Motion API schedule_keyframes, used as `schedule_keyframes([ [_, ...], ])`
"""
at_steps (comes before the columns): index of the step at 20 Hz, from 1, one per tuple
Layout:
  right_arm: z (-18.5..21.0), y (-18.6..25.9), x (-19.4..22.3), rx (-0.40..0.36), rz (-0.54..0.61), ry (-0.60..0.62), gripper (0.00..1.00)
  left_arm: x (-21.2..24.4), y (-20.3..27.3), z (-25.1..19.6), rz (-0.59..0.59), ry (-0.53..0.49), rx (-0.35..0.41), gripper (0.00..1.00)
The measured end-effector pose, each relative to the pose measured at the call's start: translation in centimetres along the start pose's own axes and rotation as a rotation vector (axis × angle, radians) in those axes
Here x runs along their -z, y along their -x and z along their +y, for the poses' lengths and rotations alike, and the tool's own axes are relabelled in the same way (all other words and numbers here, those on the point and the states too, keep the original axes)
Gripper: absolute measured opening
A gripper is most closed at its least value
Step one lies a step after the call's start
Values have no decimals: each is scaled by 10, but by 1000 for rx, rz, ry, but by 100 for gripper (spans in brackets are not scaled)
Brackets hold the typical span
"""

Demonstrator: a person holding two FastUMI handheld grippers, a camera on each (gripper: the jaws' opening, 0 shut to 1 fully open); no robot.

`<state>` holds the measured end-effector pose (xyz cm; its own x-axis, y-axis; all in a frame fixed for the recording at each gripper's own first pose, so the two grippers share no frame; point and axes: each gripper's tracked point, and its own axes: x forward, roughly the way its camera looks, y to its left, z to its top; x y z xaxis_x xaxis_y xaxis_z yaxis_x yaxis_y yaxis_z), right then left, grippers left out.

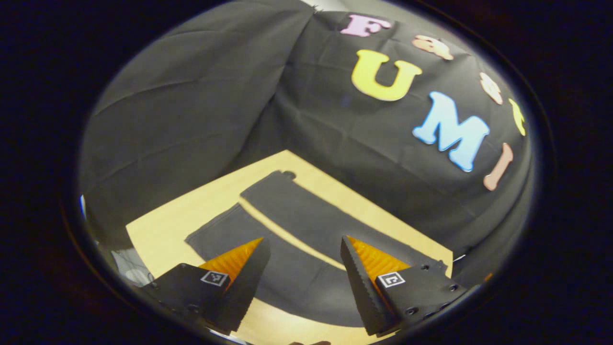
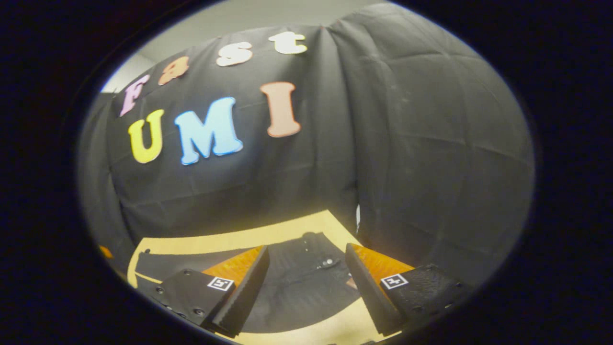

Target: Grasp the waist and the cuffs of the jeans and fold them to make the two legs overlap; first hold the waist and fold one-third of the jeans toward the cuffs, then hold the cuffs and fold the remaining one-third in the same direction to finish folding.

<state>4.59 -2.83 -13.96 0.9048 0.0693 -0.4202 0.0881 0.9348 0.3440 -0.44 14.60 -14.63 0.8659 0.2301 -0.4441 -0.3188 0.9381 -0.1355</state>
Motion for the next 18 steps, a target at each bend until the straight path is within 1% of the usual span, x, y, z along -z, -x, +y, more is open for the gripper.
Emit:
schedule_keyframes([
  [2, -27, -13, 29, 58, 99, -82, 95, 23, -13, 35, 98, 78, -49, 98],
  [3, -40, -18, 44, 78, 148, -121, 95, 36, -19, 47, 132, 135, -69, 100],
  [5, -58, -29, 76, 110, 280, -221, 95, 57, -30, 72, 185, 246, -114, 98],
  [7, -70, -40, 109, 139, 427, -344, 96, 73, -38, 95, 222, 309, -157, 100],
  [9, -82, -54, 139, 161, 524, -450, 96, 86, -40, 113, 247, 342, -191, 98],
  [11, -97, -64, 161, 189, 589, -531, 96, 98, -37, 123, 268, 370, -205, 98],
  [13, -106, -79, 173, 225, 628, -592, 96, 111, -32, 136, 286, 388, -229, 98],
  [15, -113, -92, 184, 265, 672, -629, 96, 121, -27, 147, 298, 403, -251, 100],
  [16, -116, -100, 187, 287, 692, -643, 96, 124, -25, 152, 303, 412, -263, 98],
  [18, -116, -117, 192, 307, 714, -669, 96, 130, -17, 160, 308, 432, -282, 100],
])
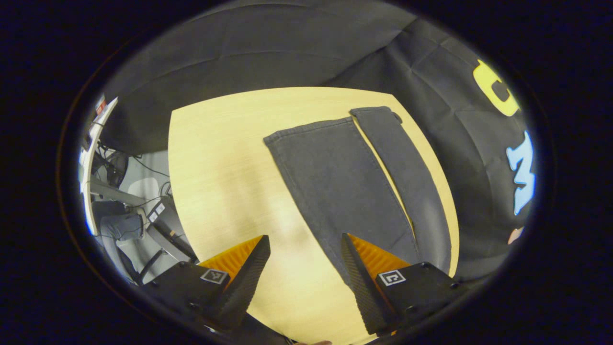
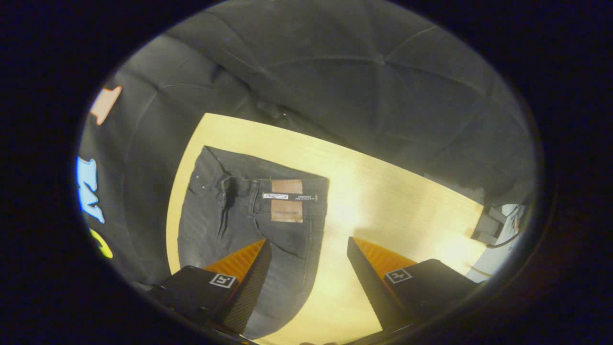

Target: Grasp the waist and the cuffs of the jeans and fold them to make the two legs overlap; first hold the waist and fold one-third of the jeans toward the cuffs, then hold the cuffs and fold the remaining one-third in the same direction to finish folding.

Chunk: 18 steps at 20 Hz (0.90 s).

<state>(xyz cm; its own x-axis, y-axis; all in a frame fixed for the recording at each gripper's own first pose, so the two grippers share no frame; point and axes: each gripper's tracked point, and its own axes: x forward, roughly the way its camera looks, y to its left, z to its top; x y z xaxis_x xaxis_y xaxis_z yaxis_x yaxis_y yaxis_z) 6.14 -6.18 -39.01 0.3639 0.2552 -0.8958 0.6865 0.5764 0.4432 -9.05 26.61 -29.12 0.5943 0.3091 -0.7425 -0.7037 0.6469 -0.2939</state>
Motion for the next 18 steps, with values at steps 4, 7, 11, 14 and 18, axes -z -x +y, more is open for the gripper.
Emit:
schedule_keyframes([
  [4, 19, -33, 11, 41, 84, -53, 96, 5, 0, 12, 1, 21, -29, 98],
  [7, 16, -36, 16, 161, 111, -30, 95, 6, -4, 13, 2, 38, -41, 98],
  [11, 16, -40, 14, 253, 146, -48, 94, -9, -29, 17, -5, 33, -106, 98],
  [14, 15, -40, 12, 271, 140, -33, 94, -31, -50, 5, -14, -1, -121, 100],
  [18, 15, -41, 14, 294, 107, -13, 94, -66, -82, 2, -29, -3, -191, 97],
])
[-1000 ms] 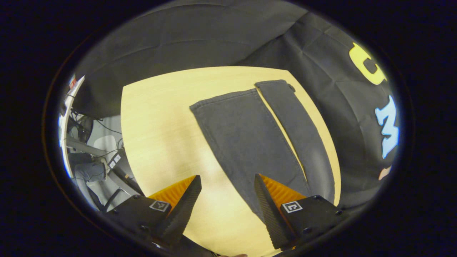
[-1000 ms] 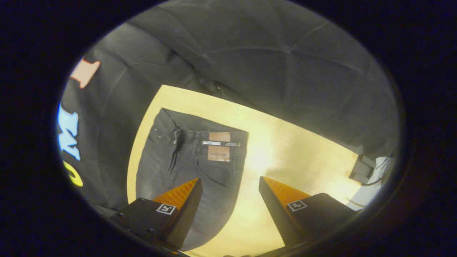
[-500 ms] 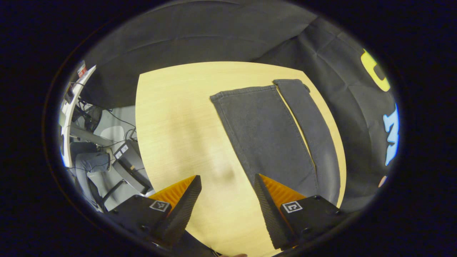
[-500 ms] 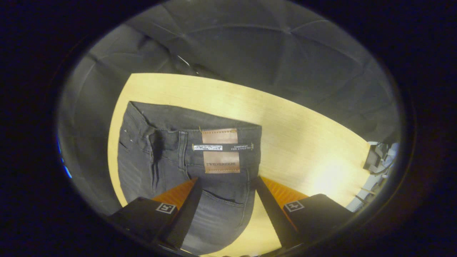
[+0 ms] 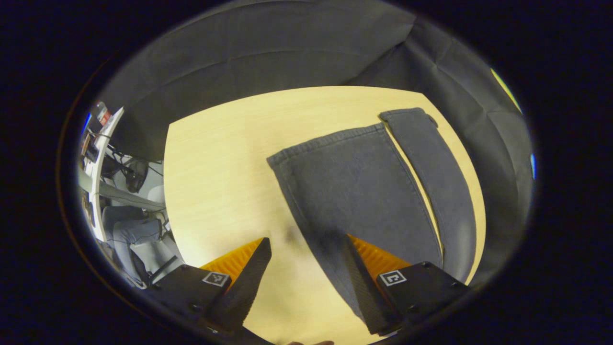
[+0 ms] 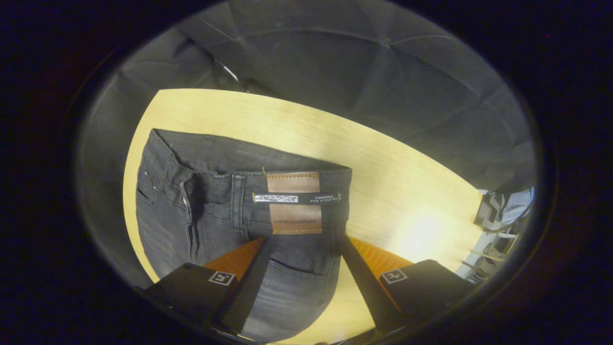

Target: Grasp the waist and the cuffs of the jeans and fold them to make the two legs overlap; first hold the waist and fold one-third of the jeans toward the cuffs, then hold the cuffs and fold the remaining one-third in the same direction to finish folding.

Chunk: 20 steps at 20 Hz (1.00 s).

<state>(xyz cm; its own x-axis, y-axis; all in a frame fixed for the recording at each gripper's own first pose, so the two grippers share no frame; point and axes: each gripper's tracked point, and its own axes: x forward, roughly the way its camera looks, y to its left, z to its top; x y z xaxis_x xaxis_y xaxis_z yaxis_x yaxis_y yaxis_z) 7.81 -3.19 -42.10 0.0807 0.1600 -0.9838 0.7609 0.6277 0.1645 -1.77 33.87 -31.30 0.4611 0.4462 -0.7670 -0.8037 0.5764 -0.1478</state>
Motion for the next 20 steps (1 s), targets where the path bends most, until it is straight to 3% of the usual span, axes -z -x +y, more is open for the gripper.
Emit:
schedule_keyframes([
  [1, 0, -1, 1, 4, -7, 1, 94, -8, -8, 1, 6, 4, -27, 94],
  [4, 0, 0, 0, 5, -21, 5, 94, -27, -35, 11, 35, -14, -129, 100],
  [5, -1, 0, 1, 3, -22, 8, 94, -32, -39, 6, 31, 17, -147, 98],
  [11, 0, 0, 0, 6, -35, 10, 94, -34, -40, -1, 47, 57, -150, 100],
  [13, 0, -1, 0, 4, -37, 21, 94, -34, -41, -4, 40, 52, -147, 96],
  [15, -1, -1, 0, 0, -31, 39, 93, -35, -44, -15, 29, 29, -139, 86],
  [17, -2, -2, 0, -3, -20, 57, 90, -34, -42, -27, -8, 29, -132, 65],
  [18, -4, -2, -1, -5, -15, 68, 88, -33, -45, -33, -26, 33, -126, 52],
  [20, -2, -2, -4, -23, -20, 104, 75, -32, -49, -35, -68, 30, -142, 13],
])
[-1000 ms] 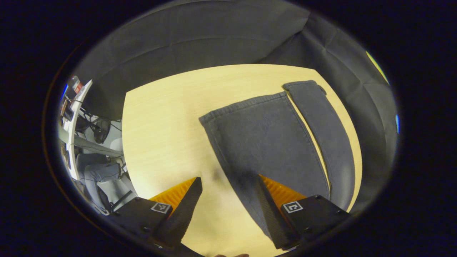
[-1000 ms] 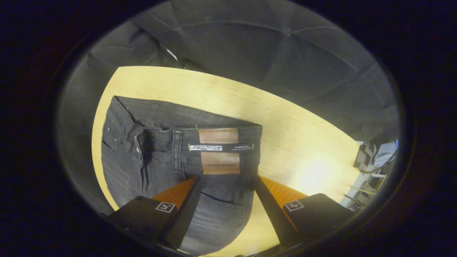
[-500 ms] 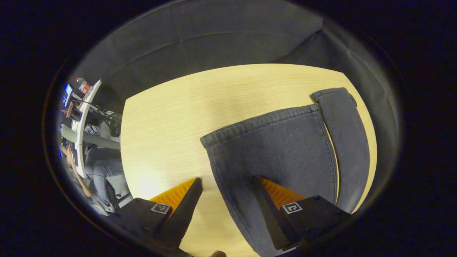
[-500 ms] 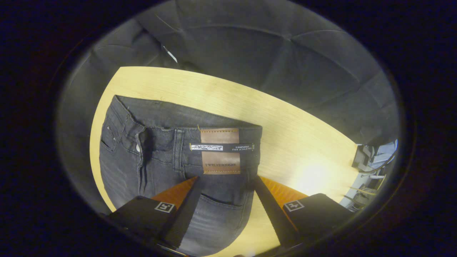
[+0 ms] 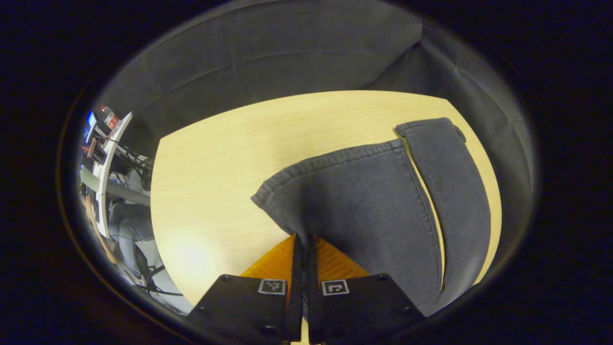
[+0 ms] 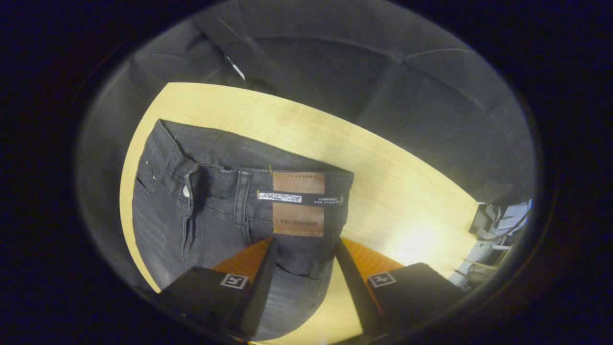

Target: Grasp the waist and the cuffs of the jeans and fold them to make the two legs overlap; first hold the waist and fold one-third of the jeans toward the cuffs, then hold the cuffs and fold the remaining one-third in the same direction to finish folding.

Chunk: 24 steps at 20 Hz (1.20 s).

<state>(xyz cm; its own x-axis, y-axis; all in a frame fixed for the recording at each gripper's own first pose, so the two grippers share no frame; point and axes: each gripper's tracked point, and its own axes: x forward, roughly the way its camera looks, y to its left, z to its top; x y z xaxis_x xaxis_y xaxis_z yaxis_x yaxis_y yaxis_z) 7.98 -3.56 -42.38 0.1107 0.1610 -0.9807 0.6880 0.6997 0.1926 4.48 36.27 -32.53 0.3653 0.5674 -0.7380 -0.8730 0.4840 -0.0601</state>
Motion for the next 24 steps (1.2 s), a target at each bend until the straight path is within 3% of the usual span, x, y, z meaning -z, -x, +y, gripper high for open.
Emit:
schedule_keyframes([
  [4, 17, 0, -10, -138, -6, -33, 19, 1, 1, 6, 1, -9, 21, 8],
  [5, 13, 5, -7, -174, 1, -47, 14, 0, 4, 5, 10, 4, 41, 8],
  [8, 11, 1, -1, -231, 9, -32, 11, 1, 6, 9, 12, -8, 92, 8],
  [10, 10, 2, 1, -201, 14, 12, 9, 3, 9, 26, 1, -78, 48, 8],
  [13, 13, 1, 0, -174, 31, 58, 9, 7, 15, 61, -10, -84, 40, 8],
  [15, 16, 2, -2, -200, 78, 23, 9, 9, 16, 89, 2, -71, 40, 8],
  [20, 21, 13, -7, -223, 140, -9, 9, 21, 30, 143, 40, -78, -46, 8],
  [24, 27, 37, -19, -355, 113, -17, 8, 5, 56, 118, 22, -1, 58, 8],
])
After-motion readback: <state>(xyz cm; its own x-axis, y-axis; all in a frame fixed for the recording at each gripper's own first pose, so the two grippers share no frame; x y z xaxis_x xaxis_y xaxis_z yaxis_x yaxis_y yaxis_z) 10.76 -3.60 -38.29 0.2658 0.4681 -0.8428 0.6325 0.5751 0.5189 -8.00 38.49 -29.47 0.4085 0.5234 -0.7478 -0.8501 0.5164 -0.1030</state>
